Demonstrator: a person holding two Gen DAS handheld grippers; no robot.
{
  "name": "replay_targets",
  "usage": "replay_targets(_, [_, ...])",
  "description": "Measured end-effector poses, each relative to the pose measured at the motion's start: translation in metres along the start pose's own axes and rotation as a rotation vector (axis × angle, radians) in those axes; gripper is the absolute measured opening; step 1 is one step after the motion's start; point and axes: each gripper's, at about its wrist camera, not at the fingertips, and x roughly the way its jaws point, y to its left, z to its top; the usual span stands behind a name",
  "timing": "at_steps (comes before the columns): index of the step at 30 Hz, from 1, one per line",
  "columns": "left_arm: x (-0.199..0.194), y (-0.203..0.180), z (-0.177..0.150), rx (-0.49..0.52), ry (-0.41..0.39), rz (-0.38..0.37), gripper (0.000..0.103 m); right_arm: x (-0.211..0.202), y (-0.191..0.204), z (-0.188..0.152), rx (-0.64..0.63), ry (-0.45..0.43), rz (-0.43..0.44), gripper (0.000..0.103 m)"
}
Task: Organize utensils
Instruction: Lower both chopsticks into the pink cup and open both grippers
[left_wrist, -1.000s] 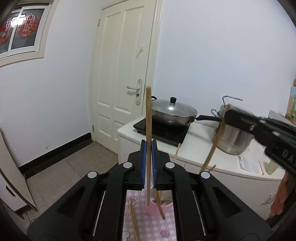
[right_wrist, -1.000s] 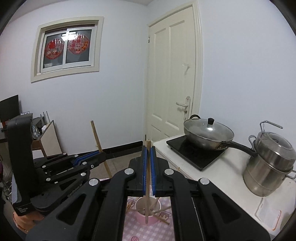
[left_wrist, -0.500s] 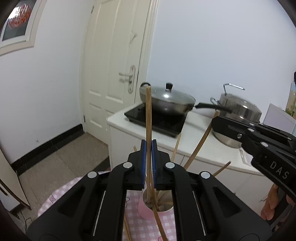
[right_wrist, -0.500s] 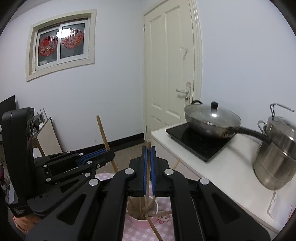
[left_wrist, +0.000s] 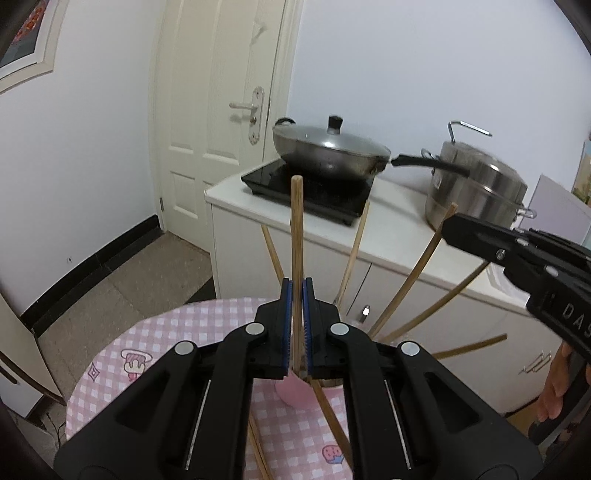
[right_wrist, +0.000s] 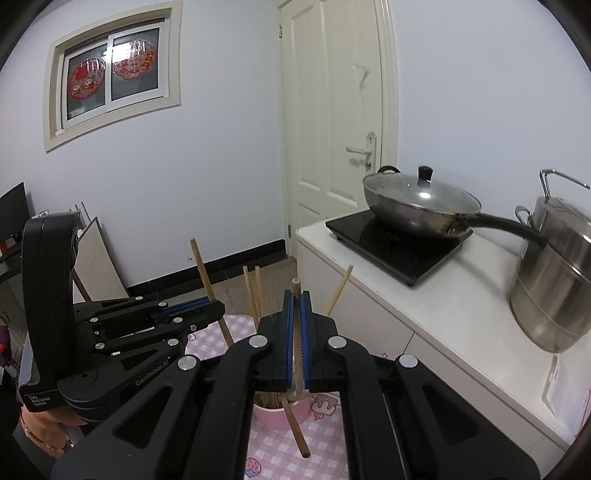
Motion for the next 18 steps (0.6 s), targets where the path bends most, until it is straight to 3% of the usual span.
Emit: replay_targets(18, [-0.004, 0.000, -0.006, -0.006, 0.029, -0.015, 0.007, 0.001, -0.019, -0.016, 0.086, 0.042, 0.004, 0.003])
